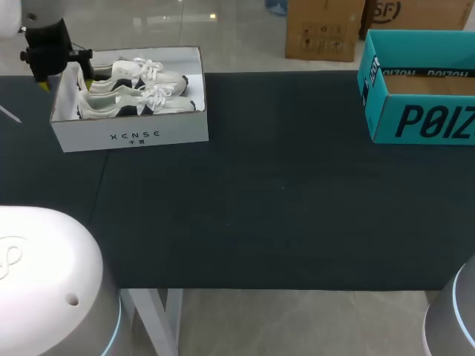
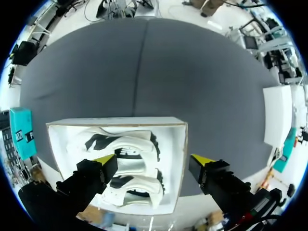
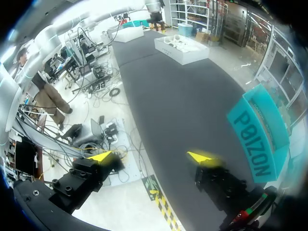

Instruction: Take the shoe out of the shoebox, open the shoe tongue, remove and reinsert the insole, then place the shoe into the shoebox

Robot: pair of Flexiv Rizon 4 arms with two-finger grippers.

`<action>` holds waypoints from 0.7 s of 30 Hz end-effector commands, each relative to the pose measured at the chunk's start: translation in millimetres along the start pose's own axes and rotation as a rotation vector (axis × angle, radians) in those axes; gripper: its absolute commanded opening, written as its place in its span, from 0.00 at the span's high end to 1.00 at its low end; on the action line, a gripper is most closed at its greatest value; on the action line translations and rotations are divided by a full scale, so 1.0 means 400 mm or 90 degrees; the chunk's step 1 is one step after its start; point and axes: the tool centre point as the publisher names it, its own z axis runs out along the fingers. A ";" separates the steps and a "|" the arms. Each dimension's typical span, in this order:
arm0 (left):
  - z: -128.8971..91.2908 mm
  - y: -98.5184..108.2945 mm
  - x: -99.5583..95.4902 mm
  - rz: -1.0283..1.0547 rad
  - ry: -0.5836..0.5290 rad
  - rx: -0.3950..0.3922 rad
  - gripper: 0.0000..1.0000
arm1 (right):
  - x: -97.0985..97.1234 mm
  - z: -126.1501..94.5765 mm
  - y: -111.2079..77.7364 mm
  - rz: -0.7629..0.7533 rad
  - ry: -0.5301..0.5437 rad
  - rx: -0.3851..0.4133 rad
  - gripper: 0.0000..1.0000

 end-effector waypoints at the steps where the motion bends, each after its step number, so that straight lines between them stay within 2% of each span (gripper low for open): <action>1: 0.037 0.028 0.009 -0.002 -0.002 0.016 0.00 | 0.000 0.002 -0.001 0.000 -0.001 0.001 0.00; 11: 0.120 0.055 0.019 -0.010 0.003 0.031 0.00 | 0.000 0.002 -0.001 0.000 -0.001 0.001 0.00; 21: 0.190 0.061 0.011 -0.006 0.006 0.047 0.00 | 0.000 0.002 -0.001 0.000 -0.001 0.001 0.00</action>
